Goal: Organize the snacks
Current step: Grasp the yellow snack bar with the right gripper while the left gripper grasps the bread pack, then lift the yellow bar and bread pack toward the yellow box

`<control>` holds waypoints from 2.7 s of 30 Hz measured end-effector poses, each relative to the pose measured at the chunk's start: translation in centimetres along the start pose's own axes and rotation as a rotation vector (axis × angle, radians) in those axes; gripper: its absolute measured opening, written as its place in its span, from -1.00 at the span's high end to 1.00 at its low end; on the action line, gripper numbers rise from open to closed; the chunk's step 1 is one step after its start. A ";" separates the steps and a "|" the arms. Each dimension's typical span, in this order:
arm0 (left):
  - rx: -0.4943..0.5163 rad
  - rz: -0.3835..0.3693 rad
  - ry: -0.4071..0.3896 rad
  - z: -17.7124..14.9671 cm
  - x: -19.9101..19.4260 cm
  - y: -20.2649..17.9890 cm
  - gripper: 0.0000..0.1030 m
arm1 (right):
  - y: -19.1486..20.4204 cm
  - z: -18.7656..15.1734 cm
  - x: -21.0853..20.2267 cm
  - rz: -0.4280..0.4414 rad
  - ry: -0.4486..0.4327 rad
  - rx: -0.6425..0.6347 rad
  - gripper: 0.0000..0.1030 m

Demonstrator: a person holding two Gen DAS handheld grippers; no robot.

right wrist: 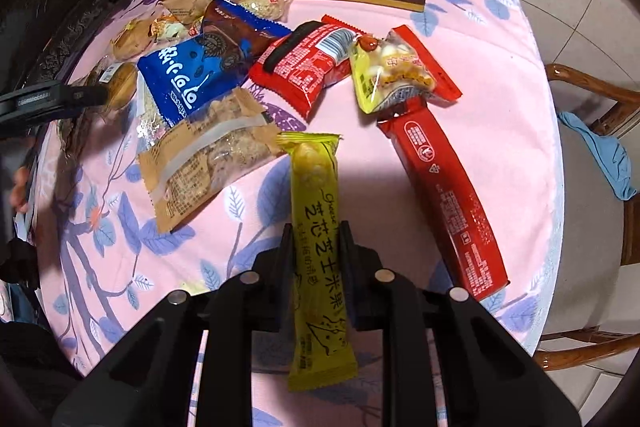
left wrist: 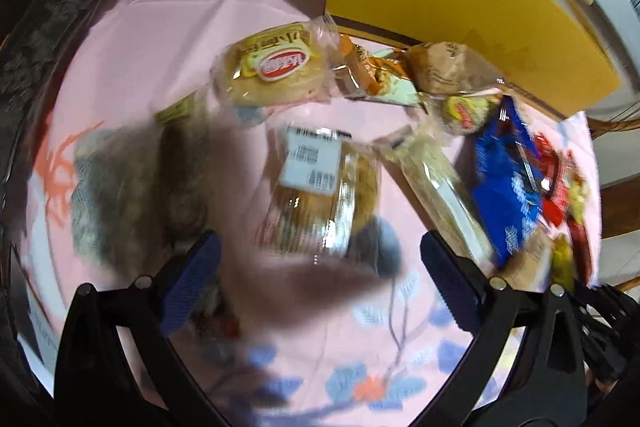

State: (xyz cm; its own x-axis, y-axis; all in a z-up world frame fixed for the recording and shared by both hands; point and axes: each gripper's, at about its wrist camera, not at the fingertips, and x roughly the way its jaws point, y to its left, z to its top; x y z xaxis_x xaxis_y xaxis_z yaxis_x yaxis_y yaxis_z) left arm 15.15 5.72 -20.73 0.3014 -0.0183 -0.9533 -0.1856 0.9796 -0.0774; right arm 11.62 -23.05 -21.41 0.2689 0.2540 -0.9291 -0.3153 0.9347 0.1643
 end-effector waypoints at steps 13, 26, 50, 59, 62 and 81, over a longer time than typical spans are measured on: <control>0.086 0.058 -0.057 0.9 1.6 -1.6 -0.10 | 0.3 -0.3 -0.2 -0.054 -0.030 0.016 0.56; 0.079 -0.119 -0.068 -5.3 -4.5 -3.3 -0.08 | 2.8 -0.4 -1.8 -0.008 -0.066 0.014 0.60; 0.097 -0.151 -0.091 -4.7 -7.1 -5.5 -0.07 | 8.0 1.7 -7.5 0.058 -0.200 -0.066 0.59; 0.095 -0.156 -0.110 -3.5 -8.0 -5.8 -0.08 | 7.2 2.2 -7.7 0.050 -0.211 -0.032 0.59; 0.095 -0.160 -0.115 -2.6 -8.3 -6.0 -0.08 | 6.8 2.8 -7.9 0.047 -0.221 -0.020 0.59; 0.130 -0.099 -0.339 18.0 -12.6 -11.1 -0.08 | 2.4 21.6 -10.6 0.035 -0.403 0.125 0.59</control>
State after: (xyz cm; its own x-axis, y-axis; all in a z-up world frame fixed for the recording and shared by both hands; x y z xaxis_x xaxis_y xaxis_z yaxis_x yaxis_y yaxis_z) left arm 30.30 -1.35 -2.62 0.6083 -0.0678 -0.7908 -0.0267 0.9940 -0.1058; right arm 27.62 -18.12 -4.02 0.6019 0.3403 -0.7225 -0.2250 0.9403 0.2554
